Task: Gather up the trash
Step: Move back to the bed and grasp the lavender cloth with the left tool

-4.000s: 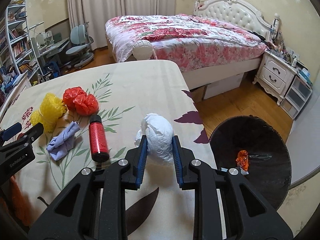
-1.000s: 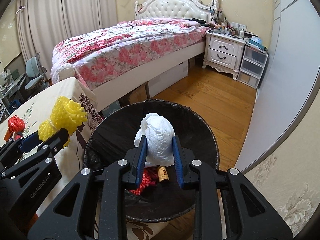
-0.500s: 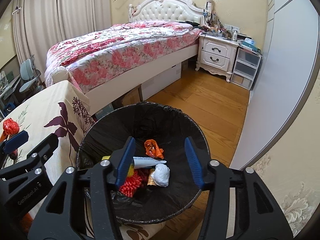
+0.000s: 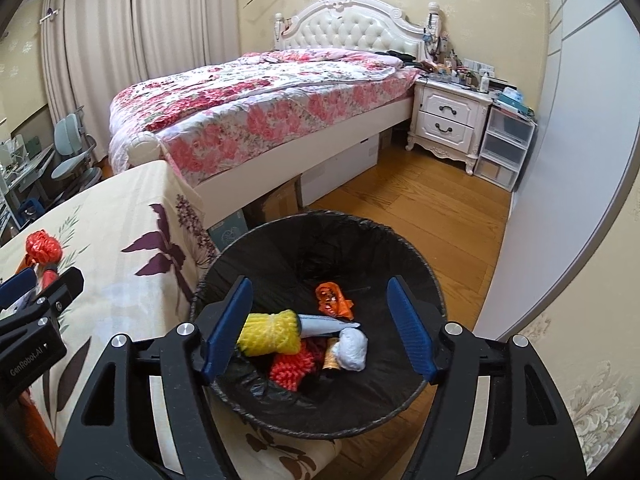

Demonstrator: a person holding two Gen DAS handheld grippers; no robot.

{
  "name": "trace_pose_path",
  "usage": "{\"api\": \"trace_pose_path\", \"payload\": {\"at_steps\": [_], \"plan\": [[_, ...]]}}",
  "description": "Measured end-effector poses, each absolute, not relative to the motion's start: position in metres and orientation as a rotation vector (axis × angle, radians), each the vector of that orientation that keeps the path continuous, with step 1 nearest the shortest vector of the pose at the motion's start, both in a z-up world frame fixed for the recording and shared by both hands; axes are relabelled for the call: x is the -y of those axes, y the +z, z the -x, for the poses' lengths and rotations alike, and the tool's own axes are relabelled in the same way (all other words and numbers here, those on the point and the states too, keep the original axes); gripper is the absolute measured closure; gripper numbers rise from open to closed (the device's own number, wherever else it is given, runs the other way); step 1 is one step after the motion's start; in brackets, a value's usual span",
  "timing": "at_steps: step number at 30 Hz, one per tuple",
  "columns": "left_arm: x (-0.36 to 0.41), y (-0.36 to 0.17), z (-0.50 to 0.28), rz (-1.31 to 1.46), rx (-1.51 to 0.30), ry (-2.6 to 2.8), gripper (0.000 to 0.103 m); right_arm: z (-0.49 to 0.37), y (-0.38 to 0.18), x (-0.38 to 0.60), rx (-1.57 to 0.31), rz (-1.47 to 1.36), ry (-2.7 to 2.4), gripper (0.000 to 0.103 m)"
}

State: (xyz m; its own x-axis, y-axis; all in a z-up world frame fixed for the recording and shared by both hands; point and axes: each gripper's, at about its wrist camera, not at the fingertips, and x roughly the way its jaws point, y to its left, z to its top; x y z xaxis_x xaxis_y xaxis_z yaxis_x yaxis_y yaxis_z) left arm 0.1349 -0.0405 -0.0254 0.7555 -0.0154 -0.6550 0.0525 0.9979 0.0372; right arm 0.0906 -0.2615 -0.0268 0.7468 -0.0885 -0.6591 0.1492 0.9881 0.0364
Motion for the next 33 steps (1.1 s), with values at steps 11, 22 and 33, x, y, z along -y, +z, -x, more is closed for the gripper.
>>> {"api": "trace_pose_path", "payload": {"at_steps": [11,22,33], "plan": [[-0.032,-0.029,-0.117,-0.039,-0.729,0.094,0.02,-0.09,-0.026,0.198,-0.742,-0.068,0.021,0.035],[-0.093,-0.04,-0.12,-0.016,-0.784,0.216,0.02,-0.095,-0.027,0.14,-0.763,-0.027,0.139,0.035],[-0.108,-0.059,-0.138,0.04,-0.891,0.11,0.059,-0.099,-0.03,0.105,-0.779,0.022,0.19,0.035]]}}
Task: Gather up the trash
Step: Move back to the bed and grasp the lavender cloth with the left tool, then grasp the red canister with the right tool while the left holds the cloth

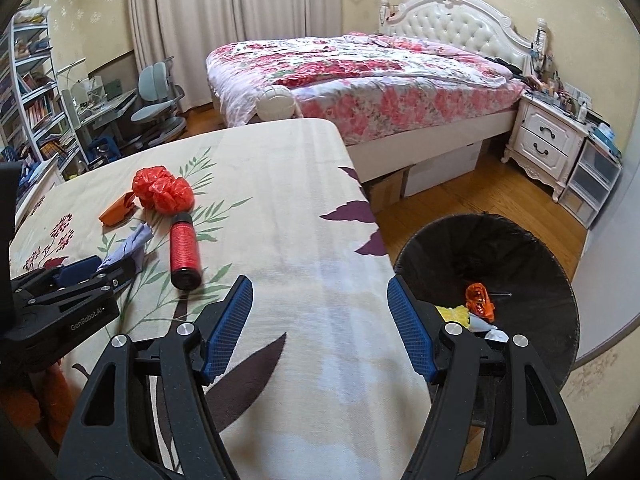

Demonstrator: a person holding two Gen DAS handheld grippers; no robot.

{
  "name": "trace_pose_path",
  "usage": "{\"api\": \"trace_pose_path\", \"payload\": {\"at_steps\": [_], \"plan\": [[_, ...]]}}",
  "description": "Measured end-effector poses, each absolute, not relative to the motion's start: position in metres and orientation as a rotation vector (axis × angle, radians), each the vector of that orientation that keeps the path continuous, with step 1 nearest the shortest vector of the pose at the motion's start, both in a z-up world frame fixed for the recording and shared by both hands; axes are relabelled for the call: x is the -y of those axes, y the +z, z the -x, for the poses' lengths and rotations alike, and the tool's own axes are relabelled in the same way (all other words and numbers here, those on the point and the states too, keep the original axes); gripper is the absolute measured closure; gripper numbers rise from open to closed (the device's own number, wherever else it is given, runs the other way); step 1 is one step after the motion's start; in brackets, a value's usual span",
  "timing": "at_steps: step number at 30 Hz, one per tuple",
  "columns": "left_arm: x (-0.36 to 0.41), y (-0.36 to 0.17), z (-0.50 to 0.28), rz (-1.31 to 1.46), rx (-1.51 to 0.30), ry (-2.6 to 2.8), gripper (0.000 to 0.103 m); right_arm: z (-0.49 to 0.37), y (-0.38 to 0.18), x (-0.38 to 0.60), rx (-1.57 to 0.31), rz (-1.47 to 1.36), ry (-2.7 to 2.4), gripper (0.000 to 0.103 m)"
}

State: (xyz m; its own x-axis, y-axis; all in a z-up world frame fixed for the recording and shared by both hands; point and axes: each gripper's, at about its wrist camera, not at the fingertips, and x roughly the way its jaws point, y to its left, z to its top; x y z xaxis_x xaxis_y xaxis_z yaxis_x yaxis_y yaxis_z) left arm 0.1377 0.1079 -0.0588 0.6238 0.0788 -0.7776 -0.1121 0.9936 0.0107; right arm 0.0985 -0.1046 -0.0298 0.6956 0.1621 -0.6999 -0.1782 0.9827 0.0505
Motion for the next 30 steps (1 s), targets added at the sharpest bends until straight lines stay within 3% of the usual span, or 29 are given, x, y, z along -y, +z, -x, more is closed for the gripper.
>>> {"api": "trace_pose_path", "payload": {"at_steps": [1,23,30], "plan": [[-0.108,-0.059,-0.136,0.046,-0.889,0.088,0.065,-0.098,-0.03,0.103,-0.78,0.025,0.192,0.035],[-0.173,-0.043,-0.104,0.069,-0.83,0.214,0.065,-0.112,-0.031,0.031,-0.804,0.079,0.327,0.035],[-0.196,-0.046,-0.1,0.08,-0.837,0.267,0.065,-0.127,-0.038,0.01,-0.838,0.103,0.343,0.046]]}}
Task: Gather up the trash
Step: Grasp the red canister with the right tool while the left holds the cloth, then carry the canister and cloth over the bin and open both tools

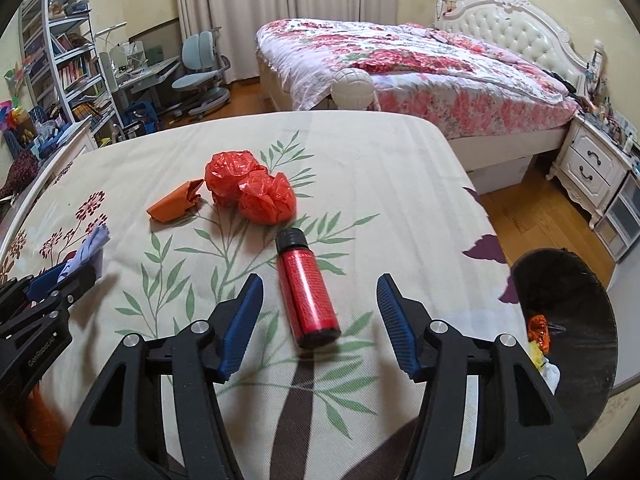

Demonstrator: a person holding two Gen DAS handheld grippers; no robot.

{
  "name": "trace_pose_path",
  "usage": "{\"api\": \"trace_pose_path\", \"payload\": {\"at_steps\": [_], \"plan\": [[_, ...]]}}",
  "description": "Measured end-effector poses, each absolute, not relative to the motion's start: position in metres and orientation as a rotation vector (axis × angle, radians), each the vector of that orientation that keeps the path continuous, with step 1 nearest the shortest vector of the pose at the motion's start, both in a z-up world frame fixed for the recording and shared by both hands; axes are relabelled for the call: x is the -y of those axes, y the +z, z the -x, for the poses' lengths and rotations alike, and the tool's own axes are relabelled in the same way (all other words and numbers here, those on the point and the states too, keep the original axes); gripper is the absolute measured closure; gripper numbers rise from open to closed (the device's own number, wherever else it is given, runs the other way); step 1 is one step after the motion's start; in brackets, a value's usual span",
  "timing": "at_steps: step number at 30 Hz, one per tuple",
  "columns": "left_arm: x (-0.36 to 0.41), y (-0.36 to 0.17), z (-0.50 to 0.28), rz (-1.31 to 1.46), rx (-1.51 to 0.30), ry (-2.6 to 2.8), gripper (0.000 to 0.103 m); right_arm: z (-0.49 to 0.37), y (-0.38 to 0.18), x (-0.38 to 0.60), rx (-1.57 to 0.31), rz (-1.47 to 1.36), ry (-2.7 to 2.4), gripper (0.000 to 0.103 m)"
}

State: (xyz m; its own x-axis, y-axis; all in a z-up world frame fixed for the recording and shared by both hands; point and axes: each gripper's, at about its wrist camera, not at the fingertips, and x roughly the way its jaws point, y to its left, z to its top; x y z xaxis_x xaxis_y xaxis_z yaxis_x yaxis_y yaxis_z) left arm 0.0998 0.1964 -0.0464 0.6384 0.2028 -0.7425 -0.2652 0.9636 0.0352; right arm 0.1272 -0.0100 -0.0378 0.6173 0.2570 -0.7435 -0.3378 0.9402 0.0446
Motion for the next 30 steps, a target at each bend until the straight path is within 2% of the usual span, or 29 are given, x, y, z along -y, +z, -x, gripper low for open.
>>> {"api": "trace_pose_path", "payload": {"at_steps": [2,9,13,30], "plan": [[-0.199,-0.048,-0.099,0.084,-0.84,0.272,0.065,-0.131,-0.04,0.005,-0.85,0.111,0.345,0.048],[-0.201,-0.051,-0.099,0.097,-0.845,0.268,0.065,-0.134,-0.05,-0.006,-0.891,0.131,0.349,0.073],[-0.201,-0.052,-0.099,0.099,-0.848,0.267,0.065,-0.129,-0.052,-0.008,-0.885,0.148,0.346,0.08],[-0.183,-0.051,-0.092,0.099,-0.842,0.235,0.065,-0.102,-0.046,0.016,-0.864,0.109,0.332,0.08]]}}
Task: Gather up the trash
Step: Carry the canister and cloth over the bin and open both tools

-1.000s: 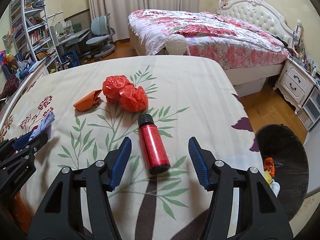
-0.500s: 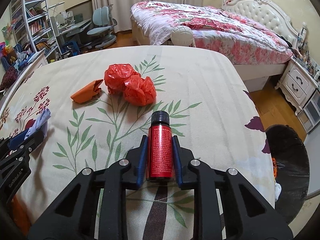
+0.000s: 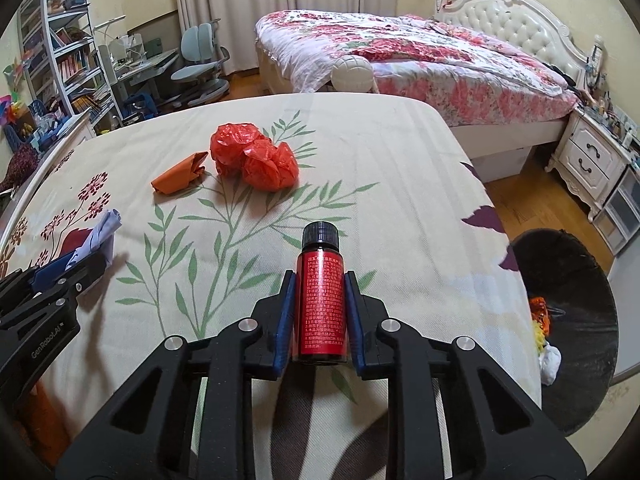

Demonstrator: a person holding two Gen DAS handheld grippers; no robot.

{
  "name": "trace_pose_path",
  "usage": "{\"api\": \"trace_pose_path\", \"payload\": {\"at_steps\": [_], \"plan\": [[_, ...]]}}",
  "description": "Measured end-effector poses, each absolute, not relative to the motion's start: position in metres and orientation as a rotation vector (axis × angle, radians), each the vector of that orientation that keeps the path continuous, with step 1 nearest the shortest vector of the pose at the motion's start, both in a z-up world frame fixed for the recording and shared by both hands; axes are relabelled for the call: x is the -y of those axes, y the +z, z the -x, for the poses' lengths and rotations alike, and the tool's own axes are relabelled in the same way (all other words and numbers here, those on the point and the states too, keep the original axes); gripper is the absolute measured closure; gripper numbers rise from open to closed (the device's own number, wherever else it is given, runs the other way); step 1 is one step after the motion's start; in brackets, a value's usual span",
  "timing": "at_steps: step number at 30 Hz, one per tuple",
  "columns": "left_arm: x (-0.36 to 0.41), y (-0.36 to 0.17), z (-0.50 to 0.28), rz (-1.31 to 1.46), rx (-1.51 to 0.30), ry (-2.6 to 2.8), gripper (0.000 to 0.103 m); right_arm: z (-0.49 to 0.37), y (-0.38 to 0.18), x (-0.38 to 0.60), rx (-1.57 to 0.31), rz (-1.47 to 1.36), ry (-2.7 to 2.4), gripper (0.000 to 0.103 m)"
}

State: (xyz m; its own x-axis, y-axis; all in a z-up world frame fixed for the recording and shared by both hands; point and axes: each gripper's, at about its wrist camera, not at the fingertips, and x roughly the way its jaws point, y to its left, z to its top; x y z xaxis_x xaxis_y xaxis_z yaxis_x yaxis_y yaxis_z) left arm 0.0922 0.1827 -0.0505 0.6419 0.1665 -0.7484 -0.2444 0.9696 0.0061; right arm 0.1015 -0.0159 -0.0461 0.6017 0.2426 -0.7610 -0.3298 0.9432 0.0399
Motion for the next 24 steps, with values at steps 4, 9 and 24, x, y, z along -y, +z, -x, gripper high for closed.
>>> {"api": "trace_pose_path", "payload": {"at_steps": [4,9,24], "plan": [[-0.172,-0.051,-0.09,0.101,-0.843,0.214,0.065,-0.093,-0.045,0.031,-0.858,0.099,0.314,0.08],[-0.154,-0.049,-0.088,0.09,-0.84,0.183,0.065,-0.084,-0.044,0.052,-0.852,0.083,0.289,0.08],[-0.073,-0.042,-0.086,0.039,-0.809,0.046,0.065,-0.071,-0.039,0.126,-0.812,0.027,0.172,0.08]]}}
